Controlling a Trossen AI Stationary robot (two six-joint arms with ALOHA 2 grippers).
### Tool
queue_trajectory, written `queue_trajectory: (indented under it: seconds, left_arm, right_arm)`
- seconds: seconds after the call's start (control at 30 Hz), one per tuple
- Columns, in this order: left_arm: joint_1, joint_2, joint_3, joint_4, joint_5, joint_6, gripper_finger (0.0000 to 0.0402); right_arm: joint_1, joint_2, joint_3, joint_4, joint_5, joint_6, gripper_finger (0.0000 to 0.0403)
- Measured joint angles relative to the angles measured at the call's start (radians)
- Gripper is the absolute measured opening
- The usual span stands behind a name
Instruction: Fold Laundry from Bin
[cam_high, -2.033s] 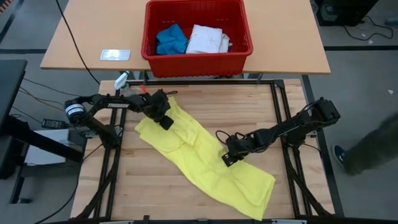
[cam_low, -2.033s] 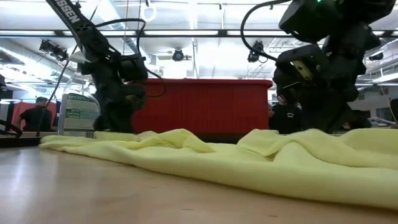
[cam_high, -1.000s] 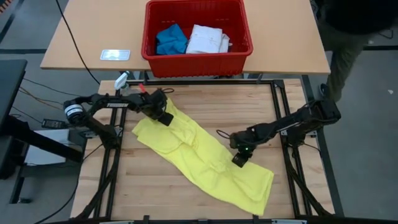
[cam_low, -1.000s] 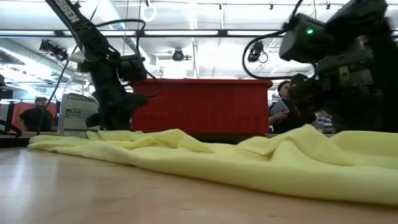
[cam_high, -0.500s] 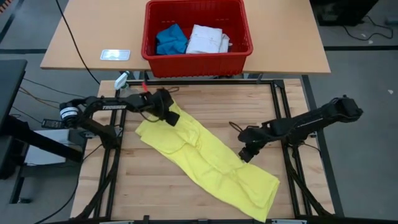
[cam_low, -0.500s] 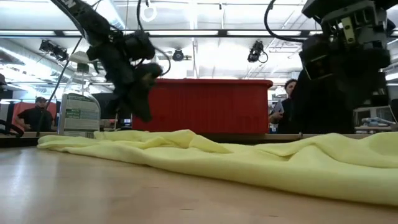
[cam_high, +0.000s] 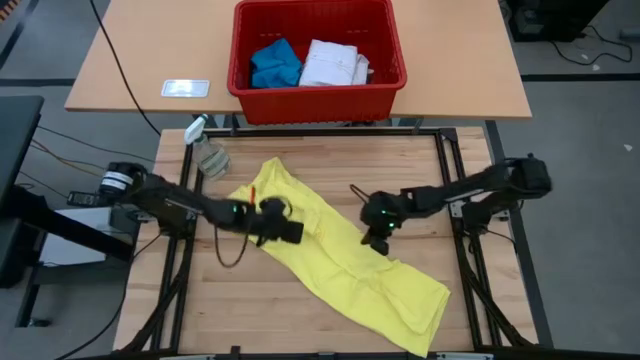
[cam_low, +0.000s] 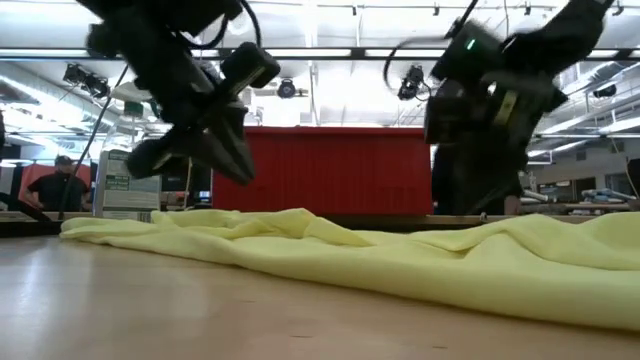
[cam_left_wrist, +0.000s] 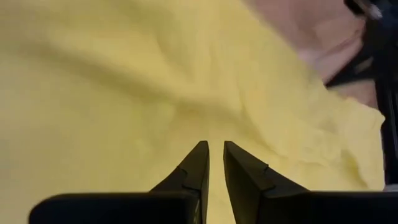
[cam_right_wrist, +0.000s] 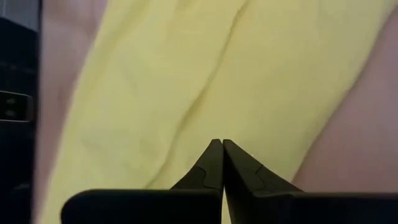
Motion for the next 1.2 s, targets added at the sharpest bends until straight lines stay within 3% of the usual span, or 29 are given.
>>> queue_trajectory:
  seconds: [0.23,0.43,0.57,0.73,1.0,1.2]
  left_arm:
    - [-0.163,0.151,0.000,0.012,-0.005,-0.295,0.0025]
    - [-0.152,0.220,0.007,0.003,-0.005,-0.310,0.0012]
    - [-0.072,0.225,0.008,-0.031,-0.010,-0.184,0.0012]
    - [0.091,0.226,0.008,-0.045,0.047,0.089,0.0012]
    - [0.375,0.227,0.004,-0.014,0.223,0.488,0.0012]
    - [0.445,0.171,0.006,-0.047,0.323,0.563,0.0011]
  right_arm:
    - [0.009,0.171,0.008,0.069,-0.018,-0.051,0.0011]
    - [0.108,0.137,0.004,-0.005,-0.012,0.065,0.0010]
    - [0.171,0.094,-0.002,-0.030,-0.011,0.190,0.0010]
    - [0.200,0.081,-0.002,-0.024,0.084,0.258,0.0010]
    - [0.007,0.080,0.010,-0.022,0.151,0.271,0.0010]
    - [-0.080,0.043,0.011,-0.089,0.144,0.234,0.0010]
